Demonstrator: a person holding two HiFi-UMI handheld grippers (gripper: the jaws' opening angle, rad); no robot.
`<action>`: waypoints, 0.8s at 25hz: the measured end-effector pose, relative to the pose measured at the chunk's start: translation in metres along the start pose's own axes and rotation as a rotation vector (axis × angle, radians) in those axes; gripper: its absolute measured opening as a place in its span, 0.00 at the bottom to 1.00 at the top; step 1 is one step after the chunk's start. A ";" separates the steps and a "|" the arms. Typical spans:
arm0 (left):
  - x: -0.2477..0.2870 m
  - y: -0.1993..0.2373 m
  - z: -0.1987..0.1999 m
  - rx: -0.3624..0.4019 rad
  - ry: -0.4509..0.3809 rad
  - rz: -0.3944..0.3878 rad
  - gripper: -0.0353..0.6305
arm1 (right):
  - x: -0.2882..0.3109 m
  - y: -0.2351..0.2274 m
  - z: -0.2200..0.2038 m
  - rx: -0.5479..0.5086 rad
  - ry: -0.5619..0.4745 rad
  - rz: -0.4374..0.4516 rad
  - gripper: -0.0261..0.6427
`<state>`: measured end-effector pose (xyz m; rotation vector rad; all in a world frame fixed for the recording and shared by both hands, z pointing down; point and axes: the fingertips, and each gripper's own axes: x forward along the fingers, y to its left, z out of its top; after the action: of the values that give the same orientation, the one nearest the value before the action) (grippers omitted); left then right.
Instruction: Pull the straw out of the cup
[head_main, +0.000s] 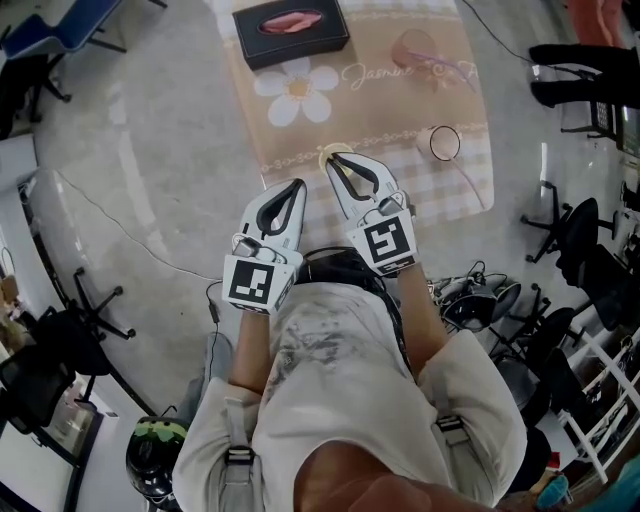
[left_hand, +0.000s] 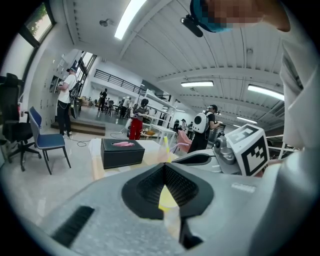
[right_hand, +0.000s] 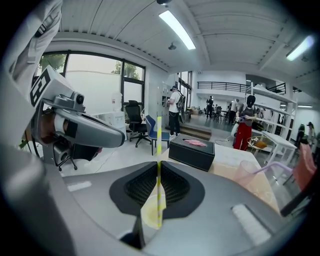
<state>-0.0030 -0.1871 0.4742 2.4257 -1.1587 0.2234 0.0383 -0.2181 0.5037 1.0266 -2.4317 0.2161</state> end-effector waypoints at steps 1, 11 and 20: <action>-0.001 -0.001 0.001 0.003 -0.001 -0.003 0.06 | -0.002 0.000 0.001 0.000 -0.004 -0.006 0.09; -0.009 -0.010 0.008 0.031 -0.016 -0.025 0.06 | -0.017 0.000 0.017 -0.015 -0.039 -0.047 0.09; -0.018 -0.018 0.019 0.059 -0.043 -0.045 0.06 | -0.036 0.007 0.024 -0.026 -0.050 -0.079 0.09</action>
<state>-0.0013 -0.1728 0.4457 2.5167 -1.1292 0.1954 0.0460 -0.1985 0.4652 1.1272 -2.4257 0.1333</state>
